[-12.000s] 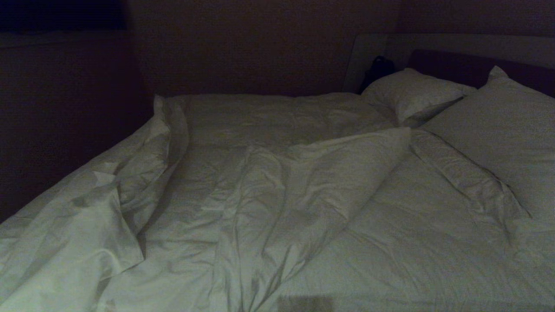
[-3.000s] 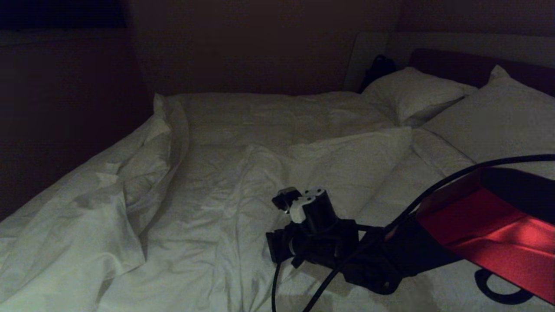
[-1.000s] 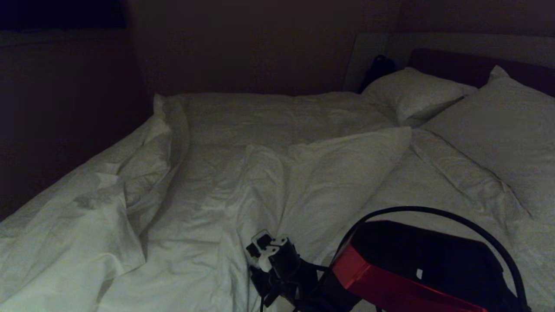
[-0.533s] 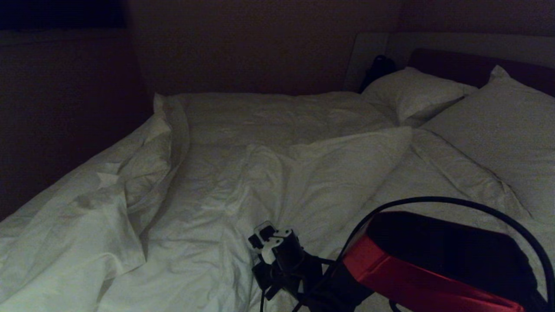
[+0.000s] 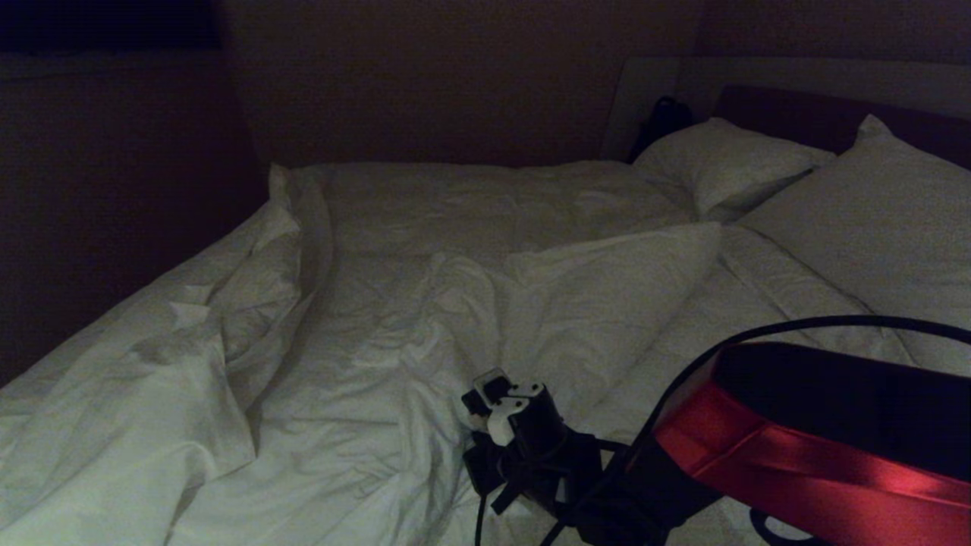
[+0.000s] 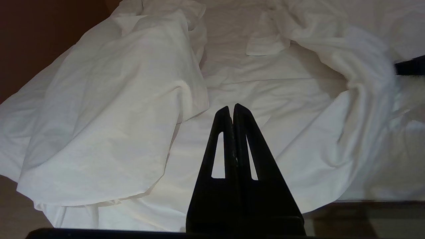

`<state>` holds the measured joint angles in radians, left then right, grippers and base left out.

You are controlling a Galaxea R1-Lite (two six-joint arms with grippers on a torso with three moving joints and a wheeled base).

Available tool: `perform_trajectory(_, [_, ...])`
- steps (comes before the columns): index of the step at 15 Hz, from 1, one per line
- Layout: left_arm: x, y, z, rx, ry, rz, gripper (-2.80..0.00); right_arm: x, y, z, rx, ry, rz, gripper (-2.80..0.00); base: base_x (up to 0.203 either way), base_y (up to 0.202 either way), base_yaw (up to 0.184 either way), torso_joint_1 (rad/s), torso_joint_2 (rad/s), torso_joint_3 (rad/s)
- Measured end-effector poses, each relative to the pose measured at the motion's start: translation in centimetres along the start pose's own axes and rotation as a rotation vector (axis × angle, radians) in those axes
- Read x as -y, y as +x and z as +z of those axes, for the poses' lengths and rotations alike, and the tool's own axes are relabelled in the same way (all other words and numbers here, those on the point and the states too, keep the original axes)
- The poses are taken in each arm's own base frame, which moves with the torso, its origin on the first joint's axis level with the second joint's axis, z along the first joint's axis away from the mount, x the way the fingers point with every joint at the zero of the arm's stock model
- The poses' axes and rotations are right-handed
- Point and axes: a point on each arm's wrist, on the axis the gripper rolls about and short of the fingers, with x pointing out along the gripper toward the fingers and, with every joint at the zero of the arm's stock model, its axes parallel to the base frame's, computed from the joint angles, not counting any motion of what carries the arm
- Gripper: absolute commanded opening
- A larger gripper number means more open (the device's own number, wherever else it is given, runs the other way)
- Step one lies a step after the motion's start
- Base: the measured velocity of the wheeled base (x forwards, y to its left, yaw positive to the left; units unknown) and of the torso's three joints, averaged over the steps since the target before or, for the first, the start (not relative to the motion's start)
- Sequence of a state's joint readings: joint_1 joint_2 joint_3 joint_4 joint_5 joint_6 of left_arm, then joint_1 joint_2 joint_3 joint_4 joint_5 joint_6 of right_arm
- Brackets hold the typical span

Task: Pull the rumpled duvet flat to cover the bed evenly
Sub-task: Flatten the corners of the folded blanket

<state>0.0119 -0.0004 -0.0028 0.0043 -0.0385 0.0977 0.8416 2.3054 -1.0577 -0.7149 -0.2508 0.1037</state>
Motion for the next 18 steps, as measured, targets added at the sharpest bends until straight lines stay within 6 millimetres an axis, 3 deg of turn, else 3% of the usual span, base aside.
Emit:
perform_trajectory(5, [0.0, 0.0, 0.0, 0.0, 0.0, 0.0, -2.8, 1.4, -2.7, -1.7, -0.071, 0.032, -0.023, -2.8, 0.0, 0.0, 0.0, 0.0, 0.0, 0.0])
perform_trajectory(10, [0.0, 0.0, 0.0, 0.0, 0.0, 0.0, -2.8, 1.1, -3.2, -3.2, -0.087, 0.009, -0.012, -2.8, 0.0, 0.0, 0.0, 0.0, 0.0, 0.0])
perform_trajectory(11, [0.0, 0.0, 0.0, 0.0, 0.0, 0.0, -2.8, 0.8, -3.1, -3.4, -0.09, 0.004, -0.007, 0.0, 0.0, 0.0, 0.0, 0.0, 0.0, 0.0])
perform_trajectory(15, [0.0, 0.0, 0.0, 0.0, 0.0, 0.001, -2.8, -0.1, -2.8, -4.4, -0.107, -0.015, 0.011, 0.0, 0.0, 0.0, 0.0, 0.0, 0.0, 0.0])
perform_trajectory(18, [0.0, 0.0, 0.0, 0.0, 0.0, 0.001, -2.8, -0.5, -2.9, -4.1, -0.071, -0.01, 0.024, 0.0, 0.0, 0.0, 0.0, 0.0, 0.0, 0.0])
